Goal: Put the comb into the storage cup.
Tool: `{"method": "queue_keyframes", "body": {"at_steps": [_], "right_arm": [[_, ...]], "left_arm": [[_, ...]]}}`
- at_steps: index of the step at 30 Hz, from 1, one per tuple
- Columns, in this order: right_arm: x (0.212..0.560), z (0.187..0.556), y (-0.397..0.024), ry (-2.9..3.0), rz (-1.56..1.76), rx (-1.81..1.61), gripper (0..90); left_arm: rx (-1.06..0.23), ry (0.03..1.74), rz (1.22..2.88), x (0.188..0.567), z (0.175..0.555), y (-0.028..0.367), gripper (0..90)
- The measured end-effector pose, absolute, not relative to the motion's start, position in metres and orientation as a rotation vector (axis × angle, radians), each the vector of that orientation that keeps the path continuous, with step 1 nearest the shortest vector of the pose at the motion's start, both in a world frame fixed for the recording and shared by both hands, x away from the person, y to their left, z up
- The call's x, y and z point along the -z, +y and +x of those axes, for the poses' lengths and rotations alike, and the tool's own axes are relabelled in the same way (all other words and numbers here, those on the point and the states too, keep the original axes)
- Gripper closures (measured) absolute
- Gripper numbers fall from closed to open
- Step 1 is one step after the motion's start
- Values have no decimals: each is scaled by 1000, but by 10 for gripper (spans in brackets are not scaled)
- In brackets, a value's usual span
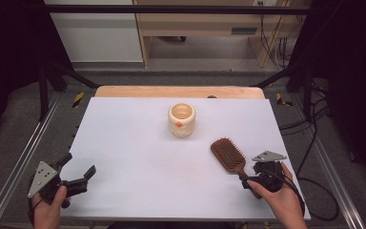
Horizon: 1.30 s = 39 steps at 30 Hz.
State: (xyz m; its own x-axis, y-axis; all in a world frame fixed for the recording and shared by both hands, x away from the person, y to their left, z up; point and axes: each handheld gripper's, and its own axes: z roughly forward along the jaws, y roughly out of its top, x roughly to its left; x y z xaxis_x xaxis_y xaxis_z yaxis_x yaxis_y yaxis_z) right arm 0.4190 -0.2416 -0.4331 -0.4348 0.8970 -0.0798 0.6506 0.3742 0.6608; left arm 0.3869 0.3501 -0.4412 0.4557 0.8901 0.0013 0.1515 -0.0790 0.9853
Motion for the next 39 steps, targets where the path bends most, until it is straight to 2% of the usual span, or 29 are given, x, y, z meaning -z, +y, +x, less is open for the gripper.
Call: {"method": "queue_keyframes", "body": {"at_steps": [39], "right_arm": [[444,427,-236,2391,1422,-657,140]], "left_arm": [[-797,944,1552,442,387,350,16]]}}
